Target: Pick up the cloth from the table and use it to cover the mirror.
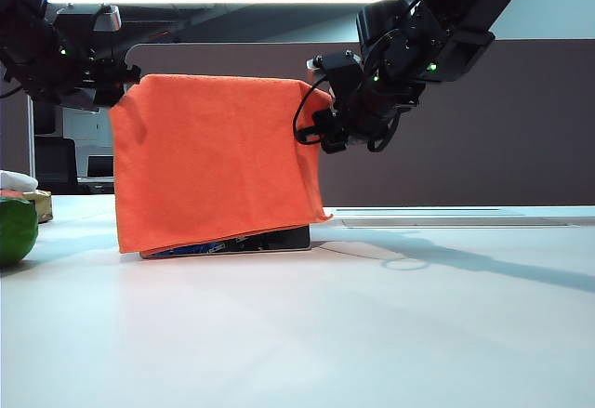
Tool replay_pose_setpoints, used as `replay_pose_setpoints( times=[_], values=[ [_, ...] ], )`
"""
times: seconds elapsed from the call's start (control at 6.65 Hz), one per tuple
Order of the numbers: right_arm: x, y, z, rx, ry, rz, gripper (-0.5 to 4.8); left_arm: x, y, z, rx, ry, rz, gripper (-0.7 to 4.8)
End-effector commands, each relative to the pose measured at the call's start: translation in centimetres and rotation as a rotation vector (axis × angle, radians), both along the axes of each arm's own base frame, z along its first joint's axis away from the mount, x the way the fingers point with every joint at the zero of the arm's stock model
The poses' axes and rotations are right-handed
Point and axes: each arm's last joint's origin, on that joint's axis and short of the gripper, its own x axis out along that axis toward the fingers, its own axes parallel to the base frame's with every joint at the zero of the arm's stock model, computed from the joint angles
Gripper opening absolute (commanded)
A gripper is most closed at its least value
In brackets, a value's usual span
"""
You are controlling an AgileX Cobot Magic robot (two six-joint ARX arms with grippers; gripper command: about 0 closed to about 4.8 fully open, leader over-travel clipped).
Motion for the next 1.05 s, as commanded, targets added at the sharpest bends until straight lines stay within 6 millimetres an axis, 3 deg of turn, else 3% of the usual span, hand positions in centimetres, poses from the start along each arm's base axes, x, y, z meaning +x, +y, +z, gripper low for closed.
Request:
replay_pose_setpoints(
  times=[0.15, 0.3, 0.45, 1.05],
  values=[
    [-0.2, 0.3, 0.8, 0.034, -0.021, 0.076, 1.01, 0.0, 0.0, 0.2, 0.001, -0.01, -0.005, 2.37],
    [-0.2, 0.3, 0.8, 0.034, -0.021, 0.076, 0.79, 0.0, 0.0, 0.2, 0.001, -0.01, -0.005, 2.37],
    [-0.2, 0.3, 0.8, 0.033, -0.021, 0.076, -0.05, 0.0, 0.0, 0.2, 0.004, -0.01, -0.005, 2.37],
    [-0.3, 0.1, 0.2, 0.005, 0.041, 0.063, -0.05, 0.1, 1.4, 0.8, -0.079, -0.05, 0.061, 2.38]
  ],
)
